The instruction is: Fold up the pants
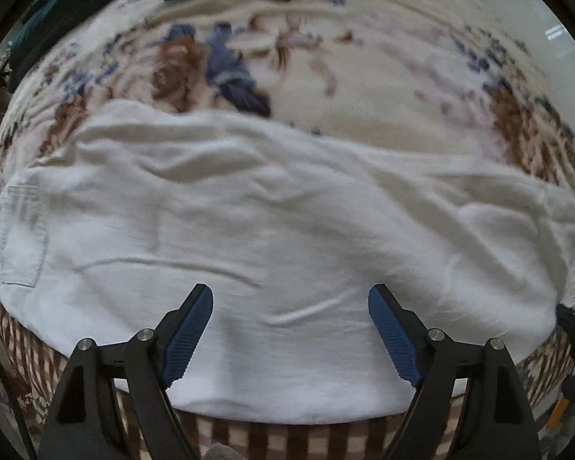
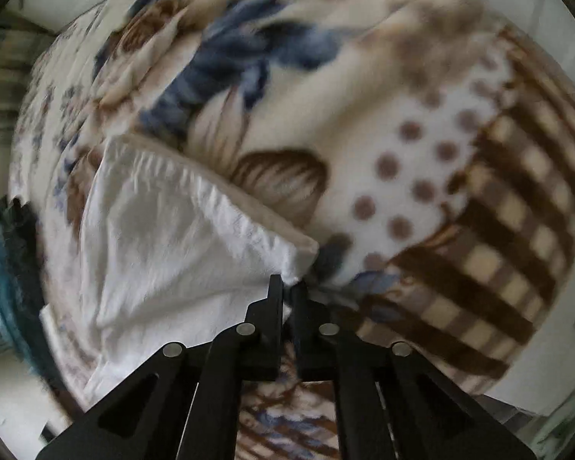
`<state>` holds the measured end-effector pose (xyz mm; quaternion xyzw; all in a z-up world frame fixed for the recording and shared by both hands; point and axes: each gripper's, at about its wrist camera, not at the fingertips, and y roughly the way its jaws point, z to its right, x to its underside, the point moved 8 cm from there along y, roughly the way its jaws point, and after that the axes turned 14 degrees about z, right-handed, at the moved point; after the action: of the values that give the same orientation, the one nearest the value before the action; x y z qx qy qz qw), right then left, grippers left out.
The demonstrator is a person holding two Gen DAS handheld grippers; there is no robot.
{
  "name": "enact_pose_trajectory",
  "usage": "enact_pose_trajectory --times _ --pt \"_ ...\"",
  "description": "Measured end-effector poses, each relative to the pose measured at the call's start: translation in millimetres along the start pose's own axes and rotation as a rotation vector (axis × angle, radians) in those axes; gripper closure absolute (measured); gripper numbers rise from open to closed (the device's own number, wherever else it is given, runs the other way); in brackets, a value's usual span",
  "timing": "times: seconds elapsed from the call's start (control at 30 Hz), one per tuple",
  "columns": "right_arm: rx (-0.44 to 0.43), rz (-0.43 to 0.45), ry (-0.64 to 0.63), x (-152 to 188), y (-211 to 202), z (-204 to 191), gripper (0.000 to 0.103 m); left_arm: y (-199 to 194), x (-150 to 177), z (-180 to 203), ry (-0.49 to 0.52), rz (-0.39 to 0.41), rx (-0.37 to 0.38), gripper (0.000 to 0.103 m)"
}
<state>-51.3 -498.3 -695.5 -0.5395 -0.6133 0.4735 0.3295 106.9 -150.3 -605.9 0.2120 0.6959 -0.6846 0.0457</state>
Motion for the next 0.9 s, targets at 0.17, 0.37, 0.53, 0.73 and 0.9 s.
enact_pose_trajectory --times 0.17,0.37,0.53,0.73,0.9 --pt "-0.268 -0.07 0.085 13 -8 -5 0.015 20 3 -8 -0.079 -0.061 0.047 0.02" --pt "-0.451 -0.024 0.129 10 21 -32 0.016 25 3 -8 -0.069 -0.063 0.052 0.02" --pt "-0.467 0.023 0.024 17 36 -60 0.021 23 8 -5 -0.04 -0.06 0.041 0.02" --pt "-0.481 0.08 0.129 8 42 -65 0.072 16 6 -5 -0.066 -0.059 0.06 0.02" --pt "-0.498 0.168 0.116 -2 -3 -72 0.093 -36 -29 -57 -0.235 0.116 0.055 0.02"
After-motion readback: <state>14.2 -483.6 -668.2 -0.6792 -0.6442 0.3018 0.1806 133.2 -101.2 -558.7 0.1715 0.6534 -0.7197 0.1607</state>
